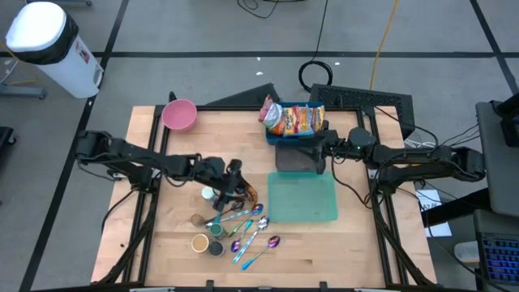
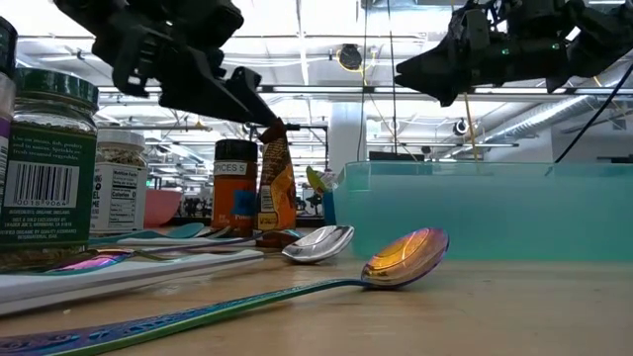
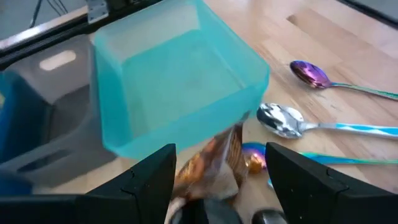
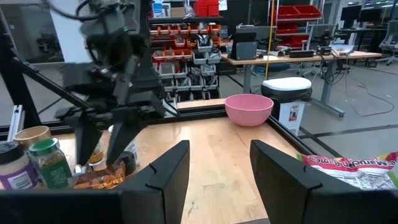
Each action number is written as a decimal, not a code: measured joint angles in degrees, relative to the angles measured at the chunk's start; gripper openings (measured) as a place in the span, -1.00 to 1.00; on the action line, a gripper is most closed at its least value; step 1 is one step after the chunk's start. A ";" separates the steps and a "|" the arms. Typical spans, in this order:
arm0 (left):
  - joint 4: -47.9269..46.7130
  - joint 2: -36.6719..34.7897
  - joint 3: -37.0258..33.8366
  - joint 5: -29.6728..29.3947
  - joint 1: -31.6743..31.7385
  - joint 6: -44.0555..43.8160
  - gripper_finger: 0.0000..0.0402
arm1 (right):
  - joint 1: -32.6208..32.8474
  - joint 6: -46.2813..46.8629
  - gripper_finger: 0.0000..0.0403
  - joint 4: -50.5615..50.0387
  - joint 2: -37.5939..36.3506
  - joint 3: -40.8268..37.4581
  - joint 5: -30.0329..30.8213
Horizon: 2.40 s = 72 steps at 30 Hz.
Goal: Pick & Place Food Item
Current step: Put the orange seasoning bag into the green bin
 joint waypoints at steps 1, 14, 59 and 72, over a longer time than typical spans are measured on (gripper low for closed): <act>0.66 0.98 0.36 -0.62 -0.54 0.32 0.27 | 0.00 0.00 -0.21 0.00 0.00 0.00 -0.02; 0.97 4.72 2.09 -2.94 -1.67 0.51 0.09 | 0.00 0.90 -0.21 0.42 0.00 0.00 -0.02; -8.59 16.26 28.74 -2.41 7.06 14.06 -0.98 | -0.04 0.01 -0.21 0.03 -0.07 0.04 2.80; -10.58 23.29 28.74 3.41 5.28 30.02 -0.96 | -0.04 -0.17 -0.21 -0.02 -0.07 0.04 2.78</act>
